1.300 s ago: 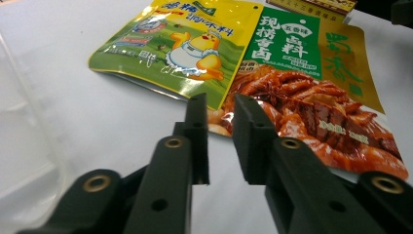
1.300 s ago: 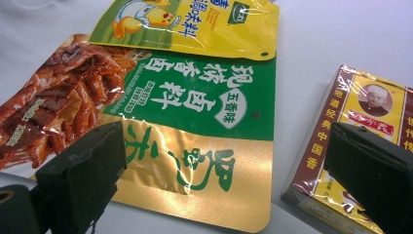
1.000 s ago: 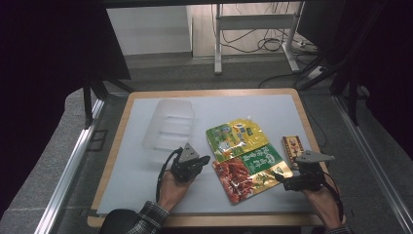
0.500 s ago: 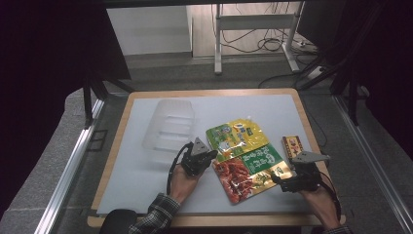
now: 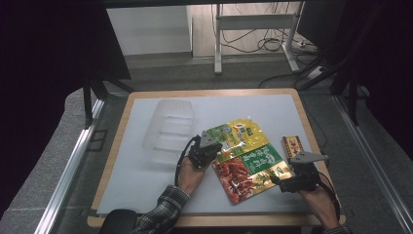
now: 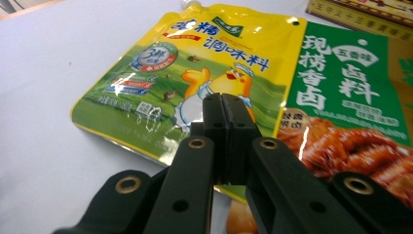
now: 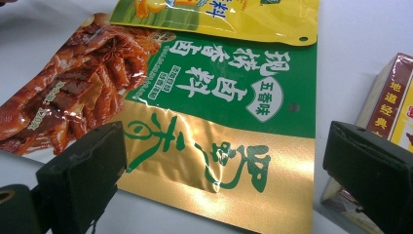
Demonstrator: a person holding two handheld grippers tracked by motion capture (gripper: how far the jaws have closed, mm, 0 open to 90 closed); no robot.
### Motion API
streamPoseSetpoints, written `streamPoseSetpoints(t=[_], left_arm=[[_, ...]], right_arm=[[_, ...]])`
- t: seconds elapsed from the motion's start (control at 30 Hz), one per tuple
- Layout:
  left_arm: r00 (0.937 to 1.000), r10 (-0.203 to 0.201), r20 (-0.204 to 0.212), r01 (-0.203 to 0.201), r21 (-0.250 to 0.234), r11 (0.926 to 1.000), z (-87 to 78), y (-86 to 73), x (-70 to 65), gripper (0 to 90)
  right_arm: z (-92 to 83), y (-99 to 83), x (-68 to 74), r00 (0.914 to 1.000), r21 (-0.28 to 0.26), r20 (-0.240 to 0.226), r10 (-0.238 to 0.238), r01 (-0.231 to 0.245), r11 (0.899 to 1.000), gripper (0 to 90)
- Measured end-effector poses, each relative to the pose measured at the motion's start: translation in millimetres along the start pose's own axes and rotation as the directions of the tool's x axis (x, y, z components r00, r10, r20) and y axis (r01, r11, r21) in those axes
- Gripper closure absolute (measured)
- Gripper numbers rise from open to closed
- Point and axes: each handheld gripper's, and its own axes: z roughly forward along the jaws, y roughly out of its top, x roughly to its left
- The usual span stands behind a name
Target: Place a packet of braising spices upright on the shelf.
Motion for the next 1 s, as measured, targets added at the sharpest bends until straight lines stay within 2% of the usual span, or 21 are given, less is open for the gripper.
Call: streamPoseSetpoints(t=[0.2, 0.23, 0.37, 0.6, 0.63, 0.67, 0.8, 0.83, 0.93, 1.0], left_arm=[[0.9995, -0.022, -0.025, 0.023, 0.02, 0.9995, 15.9, 1.5, 0.1, 90.0], [0.9989, -0.035, -0.031, 0.036, 0.027, 0.999, 20.6, 0.5, 0.4, 90.0], [0.9982, -0.031, -0.051, 0.033, 0.048, 0.9983, 27.2, -0.8, 1.4, 90.0], [0.9975, -0.028, -0.064, 0.033, 0.071, 0.997, 31.2, -3.6, 2.1, 90.0], [0.9959, -0.012, -0.09, 0.019, 0.082, 0.9964, 31.8, -4.4, 1.1, 90.0], [0.9946, -0.012, -0.103, 0.021, 0.089, 0.9958, 32.0, -5.4, 1.6, 90.0], [0.9931, -0.006, -0.117, 0.018, 0.098, 0.9951, 32.3, -6.6, 1.4, 90.0], [0.991, 0.016, -0.133, -0.002, 0.108, 0.9941, 32.8, -6.1, -1.1, 90.0], [0.9909, 0.02, -0.133, -0.005, 0.113, 0.9936, 32.7, -6.5, -0.9, 90.0], [0.9924, 0.006, -0.123, 0.008, 0.114, 0.9934, 32.1, -7.3, 1.2, 90.0]], right_arm=[[2.2, 0.6, 1.4, 1.0, 0.008, -0.004, -0.007, 0.007, 1.0, 2.4], [2.5, 0.8, 1.9, 1.0, 0.008, -0.006, -0.006, 0.006, 1.0, 2.4], [3.7, 1.6, 3.5, 0.9999, 0.01, -0.012, -0.008, 0.008, 1.0, 2.4], [5.9, 2.4, 3.3, 0.9997, 0.008, -0.026, 0.002, -0.002, 1.0, 2.5], [6.2, 3.3, 3.7, 0.9996, 0.009, -0.028, 0.002, -0.002, 1.0, 2.5], [6.5, 3.6, 4.0, 0.9996, 0.009, -0.029, 0.002, -0.001, 1.0, 2.5], [10.2, 6.4, 5.0, 0.9988, 0.015, -0.048, 0.005, -0.004, 1.0, 2.6], [11.7, 7.5, 5.2, 0.9985, 0.017, -0.053, 0.011, -0.01, 1.0, 2.6], [14.7, 10.7, 5.3, 0.9974, 0.023, -0.07, 0.02, -0.019, 1.0, 2.6], [18.1, 14.1, 5.2, 0.996, 0.025, -0.083, 0.033, -0.031, 0.999, 2.6]])
